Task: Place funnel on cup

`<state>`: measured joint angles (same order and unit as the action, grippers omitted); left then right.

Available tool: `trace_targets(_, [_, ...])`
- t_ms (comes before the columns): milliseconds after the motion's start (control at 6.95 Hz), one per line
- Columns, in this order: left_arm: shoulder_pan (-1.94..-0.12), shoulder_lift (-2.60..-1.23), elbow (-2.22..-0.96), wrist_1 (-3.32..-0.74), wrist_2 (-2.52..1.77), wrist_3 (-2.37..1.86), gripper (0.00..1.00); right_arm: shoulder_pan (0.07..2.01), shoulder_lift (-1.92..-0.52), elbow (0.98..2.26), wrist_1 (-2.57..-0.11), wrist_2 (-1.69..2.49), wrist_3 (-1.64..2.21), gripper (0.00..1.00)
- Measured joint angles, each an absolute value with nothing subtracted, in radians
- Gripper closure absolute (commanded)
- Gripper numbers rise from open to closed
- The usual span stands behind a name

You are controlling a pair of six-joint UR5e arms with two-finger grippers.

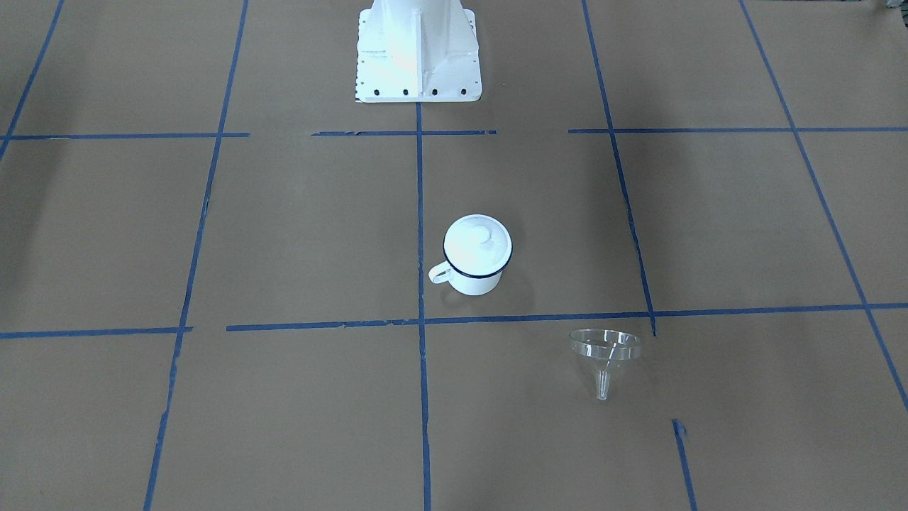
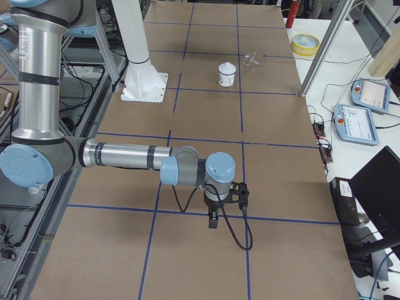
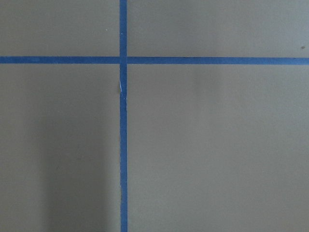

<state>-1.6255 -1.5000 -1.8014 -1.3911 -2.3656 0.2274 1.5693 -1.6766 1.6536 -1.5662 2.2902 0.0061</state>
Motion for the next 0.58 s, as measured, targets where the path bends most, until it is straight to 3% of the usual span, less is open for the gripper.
trace_targets(576, [-1.624, -1.692, -1.771, -1.414, -2.363, 0.188, 0.0, 1.569, -1.677, 1.654, -1.566, 2.29, 0.006, 0.0])
